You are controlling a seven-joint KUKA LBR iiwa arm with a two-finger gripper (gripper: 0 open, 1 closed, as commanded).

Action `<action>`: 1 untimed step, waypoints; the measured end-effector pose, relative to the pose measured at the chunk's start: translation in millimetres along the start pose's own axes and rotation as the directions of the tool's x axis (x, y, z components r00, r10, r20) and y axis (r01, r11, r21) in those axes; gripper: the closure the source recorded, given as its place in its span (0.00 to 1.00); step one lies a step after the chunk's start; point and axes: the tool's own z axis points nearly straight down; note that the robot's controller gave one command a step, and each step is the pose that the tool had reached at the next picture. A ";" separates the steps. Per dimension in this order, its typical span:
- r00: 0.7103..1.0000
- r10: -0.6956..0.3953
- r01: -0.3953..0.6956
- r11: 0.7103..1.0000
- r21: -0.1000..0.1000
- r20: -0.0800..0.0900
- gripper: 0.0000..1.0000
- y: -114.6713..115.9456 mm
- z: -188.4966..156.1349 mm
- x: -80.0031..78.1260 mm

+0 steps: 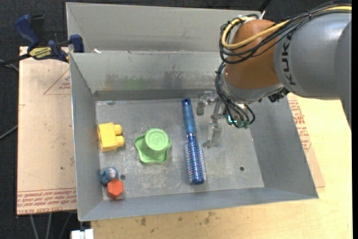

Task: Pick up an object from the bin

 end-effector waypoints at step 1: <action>0.857 -0.515 0.515 0.857 0.003 0.007 0.00 30.5 60.9 -62.7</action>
Offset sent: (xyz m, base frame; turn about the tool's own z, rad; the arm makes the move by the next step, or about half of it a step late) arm 0.0622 0.0290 -0.0599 -0.5421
